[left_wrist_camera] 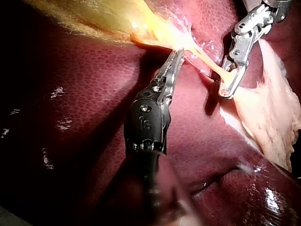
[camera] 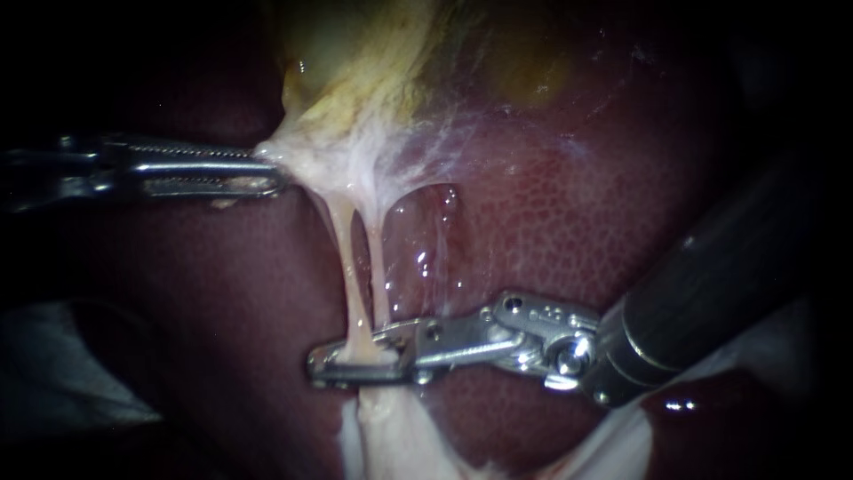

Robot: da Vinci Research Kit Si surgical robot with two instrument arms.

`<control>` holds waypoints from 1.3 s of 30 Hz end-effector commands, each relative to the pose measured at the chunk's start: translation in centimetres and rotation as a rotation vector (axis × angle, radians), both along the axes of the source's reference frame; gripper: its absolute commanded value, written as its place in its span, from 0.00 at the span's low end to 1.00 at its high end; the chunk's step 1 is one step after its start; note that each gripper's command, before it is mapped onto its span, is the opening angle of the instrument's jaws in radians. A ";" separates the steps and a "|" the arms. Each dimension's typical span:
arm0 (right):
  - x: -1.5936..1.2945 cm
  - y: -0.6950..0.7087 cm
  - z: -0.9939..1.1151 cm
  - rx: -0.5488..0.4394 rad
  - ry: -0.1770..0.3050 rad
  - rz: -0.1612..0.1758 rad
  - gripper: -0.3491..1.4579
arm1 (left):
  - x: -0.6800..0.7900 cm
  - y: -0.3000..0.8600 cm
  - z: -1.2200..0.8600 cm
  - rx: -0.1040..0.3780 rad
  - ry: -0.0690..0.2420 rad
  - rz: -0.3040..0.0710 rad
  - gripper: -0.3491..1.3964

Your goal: Going back first clip left tube

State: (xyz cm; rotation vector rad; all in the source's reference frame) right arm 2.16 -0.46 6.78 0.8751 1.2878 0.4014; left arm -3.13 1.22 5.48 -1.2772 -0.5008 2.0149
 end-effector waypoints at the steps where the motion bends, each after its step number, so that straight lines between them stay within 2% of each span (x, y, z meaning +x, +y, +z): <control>1: 0.02 0.00 0.00 0.000 0.000 0.001 0.05 | 0.00 0.00 0.00 0.000 0.000 0.000 0.00; 3: 0.06 0.02 0.01 -0.008 -0.005 0.012 0.27 | 0.00 0.00 0.00 0.000 0.000 0.000 0.00; 5: 0.10 0.03 0.02 -0.064 -0.002 0.032 0.40 | 0.00 0.00 0.00 0.000 0.000 0.000 0.00; 9: 0.12 0.06 0.01 -0.165 -0.025 0.094 0.46 | 0.00 0.00 0.00 0.000 0.000 0.000 0.00; 12: 0.08 0.17 -0.05 -0.259 -0.069 0.122 0.47 | 0.00 0.00 0.00 0.000 0.000 0.000 0.00; 19: -0.29 0.39 -0.29 -0.399 -0.143 0.101 0.47 | 0.02 0.00 0.01 0.000 -0.001 0.001 0.00; 25: -0.84 0.54 -0.55 -0.506 -0.186 0.033 0.47 | 0.04 0.00 0.01 0.000 -0.002 0.002 0.00; 32: -1.44 0.78 -0.81 -0.538 -0.212 -0.005 0.47 | 0.05 0.02 0.03 -0.003 0.004 -0.004 0.00; 39: -1.76 0.83 -0.89 -0.540 -0.226 -0.034 0.46 | 0.05 0.03 0.07 -0.009 0.007 -0.003 0.00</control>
